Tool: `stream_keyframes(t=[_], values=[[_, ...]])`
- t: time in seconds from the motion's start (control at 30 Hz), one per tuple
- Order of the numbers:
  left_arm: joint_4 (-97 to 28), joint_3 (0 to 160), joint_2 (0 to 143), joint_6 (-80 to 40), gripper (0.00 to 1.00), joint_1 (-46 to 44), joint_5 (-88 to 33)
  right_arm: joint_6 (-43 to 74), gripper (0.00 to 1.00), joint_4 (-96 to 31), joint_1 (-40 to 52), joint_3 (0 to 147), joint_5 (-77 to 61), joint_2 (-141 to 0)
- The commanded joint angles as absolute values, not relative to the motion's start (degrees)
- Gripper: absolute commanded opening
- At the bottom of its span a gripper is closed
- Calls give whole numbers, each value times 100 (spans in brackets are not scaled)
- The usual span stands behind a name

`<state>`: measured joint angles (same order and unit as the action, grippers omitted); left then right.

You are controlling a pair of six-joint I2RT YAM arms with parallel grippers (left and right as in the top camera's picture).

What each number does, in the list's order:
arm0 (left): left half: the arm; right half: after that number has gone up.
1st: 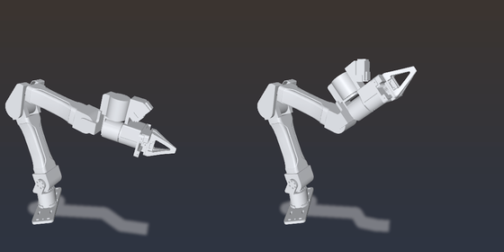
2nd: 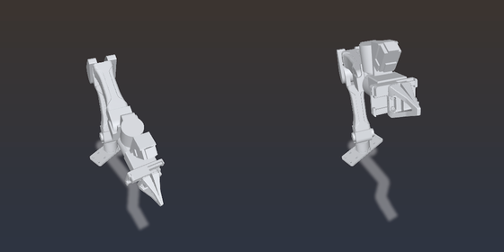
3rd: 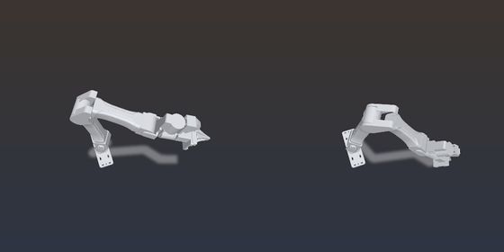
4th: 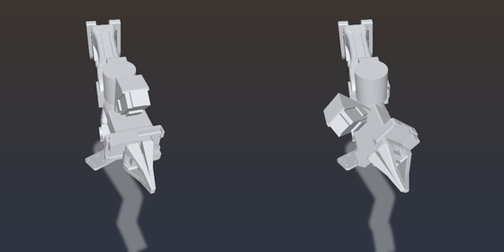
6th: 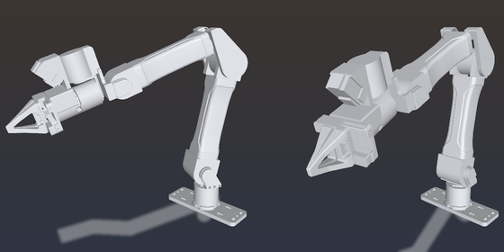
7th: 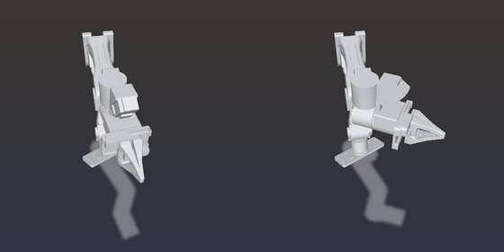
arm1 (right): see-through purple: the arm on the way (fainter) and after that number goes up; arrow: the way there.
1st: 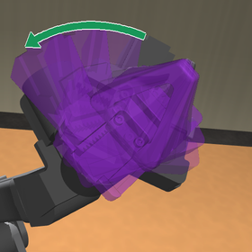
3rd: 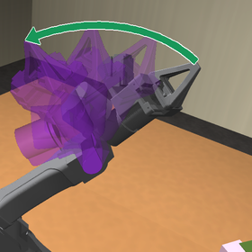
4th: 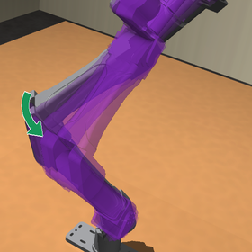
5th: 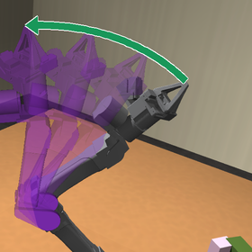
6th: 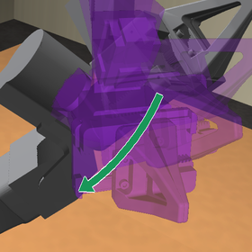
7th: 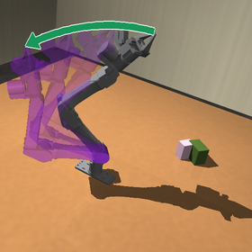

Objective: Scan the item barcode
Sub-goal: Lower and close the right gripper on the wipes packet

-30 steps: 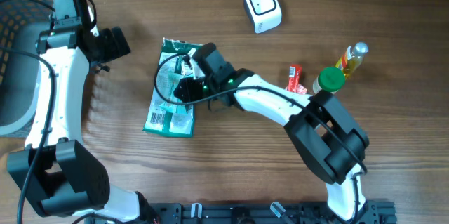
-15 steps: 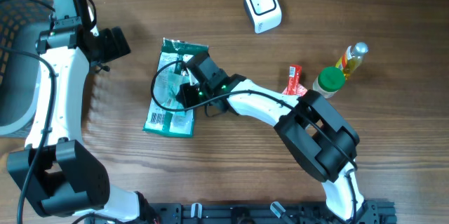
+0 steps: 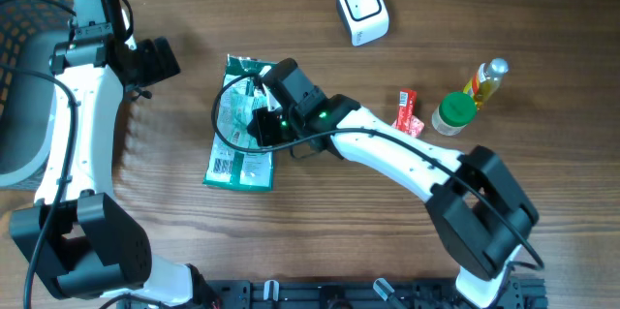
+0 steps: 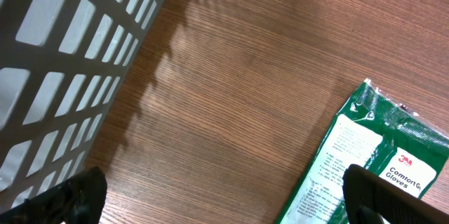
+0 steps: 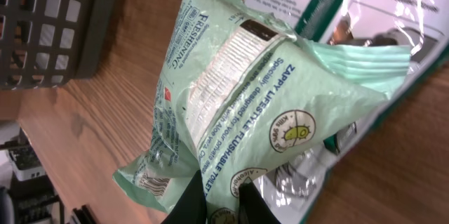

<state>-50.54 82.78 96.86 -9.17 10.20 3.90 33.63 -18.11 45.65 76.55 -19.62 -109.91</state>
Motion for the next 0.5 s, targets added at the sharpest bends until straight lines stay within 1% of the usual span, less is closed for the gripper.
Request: stream_keyframes(t=[0.0,0.23,0.37,0.47], values=[[-5039,8320,9675,-928,100,1039,346,3730,4,-2134,4427,7714,-1927,-10914],[-5039,8320,9675,-928,100,1039,346,3844,4,-2971,4283,7712,-1900,-10919],[-5039,8320,9675,-928,100,1039,346,4823,4,-3583,4285,7712,-1188,-10930],[-5039,8320,9675,-928,100,1039,346,5164,4,-3710,4289,7712,-1048,-10930]])
